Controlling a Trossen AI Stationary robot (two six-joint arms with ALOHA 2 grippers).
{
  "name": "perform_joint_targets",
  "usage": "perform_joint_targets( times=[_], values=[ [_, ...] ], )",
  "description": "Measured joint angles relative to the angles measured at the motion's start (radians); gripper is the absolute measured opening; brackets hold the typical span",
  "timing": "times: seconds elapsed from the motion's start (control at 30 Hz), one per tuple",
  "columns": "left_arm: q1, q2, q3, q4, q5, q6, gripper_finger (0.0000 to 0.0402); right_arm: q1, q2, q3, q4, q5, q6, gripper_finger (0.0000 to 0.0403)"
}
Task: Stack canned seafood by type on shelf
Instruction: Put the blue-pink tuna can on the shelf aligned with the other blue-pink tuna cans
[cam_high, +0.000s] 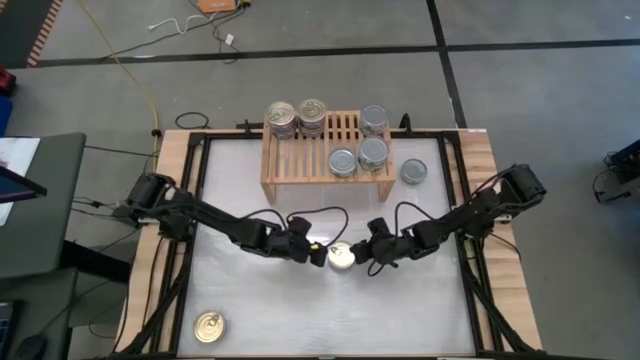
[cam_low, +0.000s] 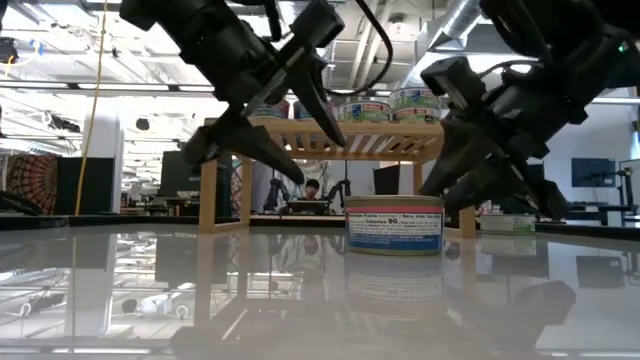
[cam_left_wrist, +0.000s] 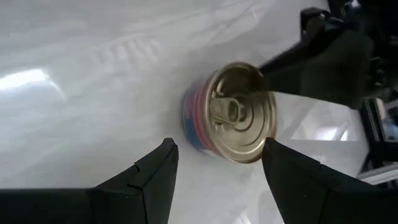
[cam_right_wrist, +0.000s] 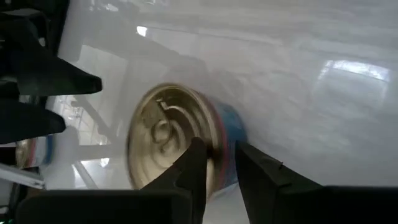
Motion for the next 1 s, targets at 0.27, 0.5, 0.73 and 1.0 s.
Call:
perform_joint_targets(
  times=[0.27,0.5,0.73,1.0],
  values=[
    [0.000,0.019,0.000,0.038,0.022,-0.010,0.0222,0.009,0.070,0.002,0.069,-0.037,0.024,0.0108],
    [0.000,0.019,0.000,0.050,0.056,-0.013,0.0222,0.011,0.067,0.003,0.066,-0.045,0.003,0.0080],
    [0.000,0.044,0.000,0.057,0.081,-0.034,0.0222,0.012,0.067,0.020,0.057,-0.050,-0.051,0.0046],
    [-0.005,0.087,0.001,0.130,0.113,-0.079,0.0222,0.014,0.068,0.021,0.046,-0.051,-0.052,0.0043]
  ],
)
